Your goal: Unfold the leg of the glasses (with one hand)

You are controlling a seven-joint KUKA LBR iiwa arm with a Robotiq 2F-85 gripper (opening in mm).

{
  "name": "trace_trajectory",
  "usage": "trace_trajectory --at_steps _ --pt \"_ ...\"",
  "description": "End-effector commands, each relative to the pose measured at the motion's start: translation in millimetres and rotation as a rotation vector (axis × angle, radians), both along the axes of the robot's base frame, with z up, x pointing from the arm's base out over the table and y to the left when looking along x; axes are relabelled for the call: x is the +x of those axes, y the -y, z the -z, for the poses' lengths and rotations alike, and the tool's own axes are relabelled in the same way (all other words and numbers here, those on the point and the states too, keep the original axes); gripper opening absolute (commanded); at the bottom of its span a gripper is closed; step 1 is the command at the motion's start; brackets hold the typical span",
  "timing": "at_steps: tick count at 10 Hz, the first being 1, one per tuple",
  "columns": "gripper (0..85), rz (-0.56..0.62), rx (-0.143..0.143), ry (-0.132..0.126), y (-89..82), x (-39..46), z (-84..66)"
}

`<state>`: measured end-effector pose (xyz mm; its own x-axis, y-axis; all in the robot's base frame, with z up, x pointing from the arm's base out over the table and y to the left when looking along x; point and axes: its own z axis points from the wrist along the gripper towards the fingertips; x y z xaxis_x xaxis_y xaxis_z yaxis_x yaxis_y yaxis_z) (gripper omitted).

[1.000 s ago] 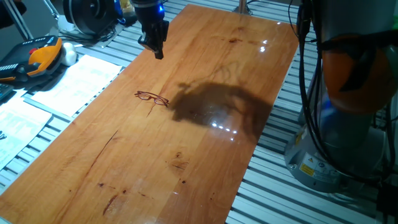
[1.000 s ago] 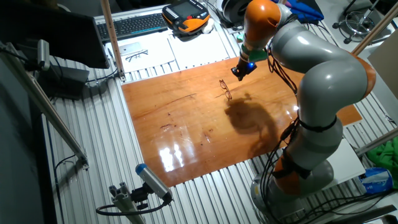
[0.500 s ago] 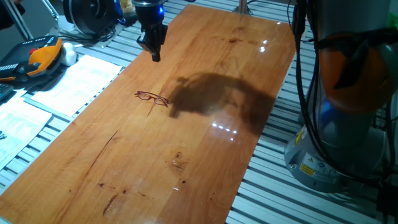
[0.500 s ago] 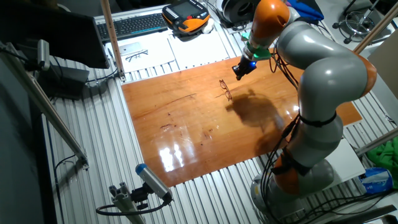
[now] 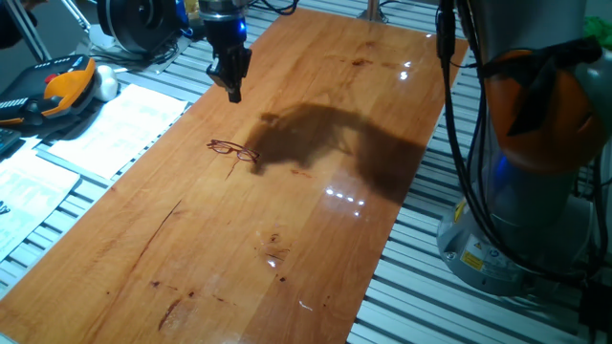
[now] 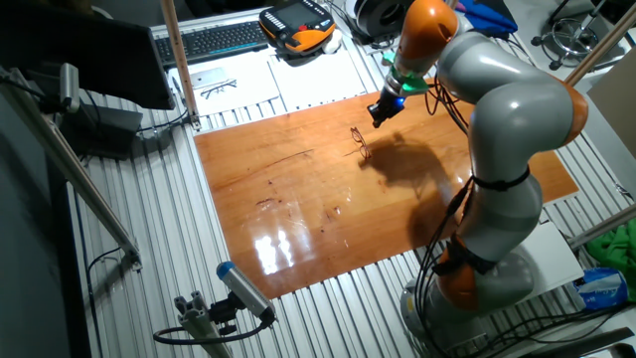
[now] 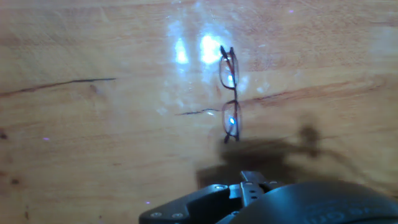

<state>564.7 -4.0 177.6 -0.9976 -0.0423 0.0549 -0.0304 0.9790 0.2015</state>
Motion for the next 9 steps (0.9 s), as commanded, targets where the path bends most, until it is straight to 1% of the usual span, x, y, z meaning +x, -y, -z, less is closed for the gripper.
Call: trace_trajectory --at_steps 1,3,4,5,7,8,9 --pt "0.0 -0.002 0.004 0.001 0.2 2.0 4.4" --pt "0.0 -0.004 0.028 0.006 1.7 7.5 16.3" --pt "0.0 0.0 0.047 0.01 3.1 9.5 21.3" --pt "0.0 0.002 0.063 0.013 4.4 10.1 26.2" --pt "0.0 0.017 0.105 0.023 8.2 7.3 40.2" --pt "0.0 0.018 0.107 0.024 7.8 8.7 43.9" --pt "0.0 0.02 0.113 0.021 7.5 10.6 47.7"
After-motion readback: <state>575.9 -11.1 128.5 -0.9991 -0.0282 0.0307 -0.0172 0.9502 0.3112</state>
